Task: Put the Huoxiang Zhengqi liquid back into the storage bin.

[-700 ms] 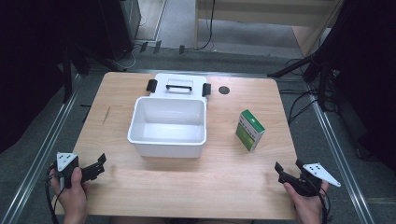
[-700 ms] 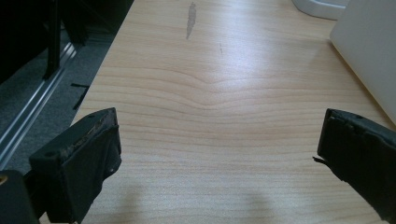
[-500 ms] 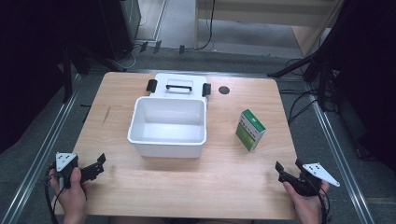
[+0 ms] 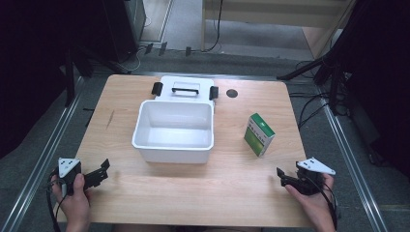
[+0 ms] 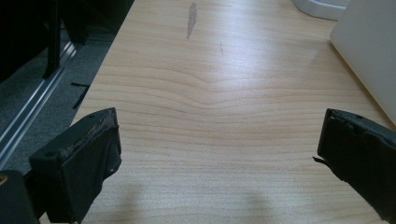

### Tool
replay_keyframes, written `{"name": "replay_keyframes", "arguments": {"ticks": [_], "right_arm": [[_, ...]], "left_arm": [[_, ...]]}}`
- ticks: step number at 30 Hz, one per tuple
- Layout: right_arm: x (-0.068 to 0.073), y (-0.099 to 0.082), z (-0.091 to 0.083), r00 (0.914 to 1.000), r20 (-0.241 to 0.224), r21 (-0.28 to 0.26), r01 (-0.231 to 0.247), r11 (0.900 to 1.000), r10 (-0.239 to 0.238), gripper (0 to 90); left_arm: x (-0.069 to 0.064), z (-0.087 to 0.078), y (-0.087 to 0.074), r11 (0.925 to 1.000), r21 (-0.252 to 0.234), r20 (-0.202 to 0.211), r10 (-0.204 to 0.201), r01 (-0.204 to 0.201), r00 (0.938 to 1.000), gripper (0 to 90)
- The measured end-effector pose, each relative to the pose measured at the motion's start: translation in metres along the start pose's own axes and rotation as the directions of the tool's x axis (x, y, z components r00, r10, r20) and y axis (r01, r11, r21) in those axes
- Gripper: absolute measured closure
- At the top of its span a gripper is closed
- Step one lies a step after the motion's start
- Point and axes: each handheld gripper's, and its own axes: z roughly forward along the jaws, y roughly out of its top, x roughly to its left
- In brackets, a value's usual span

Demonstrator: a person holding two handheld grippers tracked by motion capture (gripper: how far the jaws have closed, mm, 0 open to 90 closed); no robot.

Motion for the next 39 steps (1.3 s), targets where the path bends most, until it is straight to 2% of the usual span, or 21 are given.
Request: {"name": "replay_keyframes", "arguments": {"ticks": [4, 7, 10, 11, 13, 14, 15, 18, 22, 25, 27, 30, 35, 36, 37, 39], "right_arm": [[0.006, 0.024, 0.0, 0.9982, -0.013, 0.107, 0.059, 0.9925, -0.058, 23.0], [0.009, 0.042, 0.001, 0.9938, -0.042, 0.194, 0.109, 0.9749, -0.103, 22.7], [0.012, 0.057, 0.001, 0.9881, -0.074, 0.276, 0.15, 0.9493, -0.135, 22.0], [0.014, 0.065, 0.001, 0.9835, -0.091, 0.314, 0.178, 0.9327, -0.157, 21.5], [0.016, 0.073, 0.0, 0.9818, -0.102, 0.356, 0.186, 0.9159, -0.16, 21.2], [0.016, 0.073, 0.0, 0.9818, -0.102, 0.356, 0.186, 0.9159, -0.16, 21.2], [0.018, 0.084, 0.0, 0.9785, -0.126, 0.401, 0.201, 0.8938, -0.164, 20.8], [0.02, 0.097, 0.002, 0.9753, -0.139, 0.456, 0.217, 0.8634, -0.172, 20.5], [0.026, 0.116, 0.005, 0.9684, -0.126, 0.501, 0.249, 0.8289, -0.215, 20.7], [0.031, 0.126, 0.006, 0.9649, -0.145, 0.519, 0.263, 0.8137, -0.219, 20.2], [0.034, 0.135, 0.007, 0.9603, -0.157, 0.533, 0.279, 0.7991, -0.231, 19.6], [0.037, 0.145, 0.008, 0.9592, -0.153, 0.55, 0.283, 0.7862, -0.238, 19.3], [0.043, 0.161, 0.012, 0.9509, -0.157, 0.571, 0.308, 0.7615, -0.267, 18.7], [0.043, 0.161, 0.012, 0.9509, -0.157, 0.571, 0.308, 0.7615, -0.267, 18.7], [0.046, 0.167, 0.014, 0.9489, -0.158, 0.577, 0.313, 0.7543, -0.273, 18.6], [0.048, 0.171, 0.016, 0.9511, -0.157, 0.579, 0.307, 0.7555, -0.266, 18.4]], "left_arm": [[0.0, 0.0, 0.0, 1.0, 0.002, 0.0, -0.002, 0.002, 1.0, 0.0], [0.0, 0.0, 0.0, 1.0, 0.001, 0.001, -0.001, 0.001, 1.0, 0.0], [0.0, 0.0, 0.0, 1.0, 0.001, 0.001, -0.002, 0.002, 1.0, 0.0], [0.0, 0.0, 0.0, 1.0, 0.001, 0.001, -0.002, 0.002, 1.0, 0.0], [0.0, 0.0, 0.0, 1.0, 0.001, 0.001, -0.003, 0.003, 1.0, 0.0], [0.0, 0.0, 0.0, 1.0, 0.001, 0.001, -0.003, 0.003, 1.0, 0.0], [0.0, 0.0, 0.0, 1.0, 0.001, 0.001, -0.003, 0.003, 1.0, 0.0], [0.0, 0.0, 0.0, 1.0, 0.002, 0.001, -0.002, 0.002, 1.0, 0.0], [0.0, 0.0, 0.0, 1.0, 0.002, 0.001, -0.003, 0.003, 1.0, 0.0], [0.0, 0.0, 0.0, 1.0, 0.003, 0.001, -0.004, 0.004, 1.0, 0.0], [0.0, 0.0, 0.0, 1.0, 0.003, 0.001, -0.004, 0.004, 1.0, 0.0], [0.0, 0.0, 0.0, 1.0, 0.003, 0.002, -0.004, 0.004, 1.0, 0.0], [0.001, 0.0, 0.0, 1.0, 0.004, 0.001, -0.005, 0.005, 1.0, 0.0], [0.001, 0.0, 0.0, 1.0, 0.004, 0.001, -0.005, 0.005, 1.0, 0.0], [0.001, 0.0, 0.0, 1.0, 0.004, 0.001, -0.005, 0.005, 1.0, 0.0], [0.001, 0.0, 0.0, 1.0, 0.004, 0.002, -0.006, 0.006, 1.0, 0.0]]}}
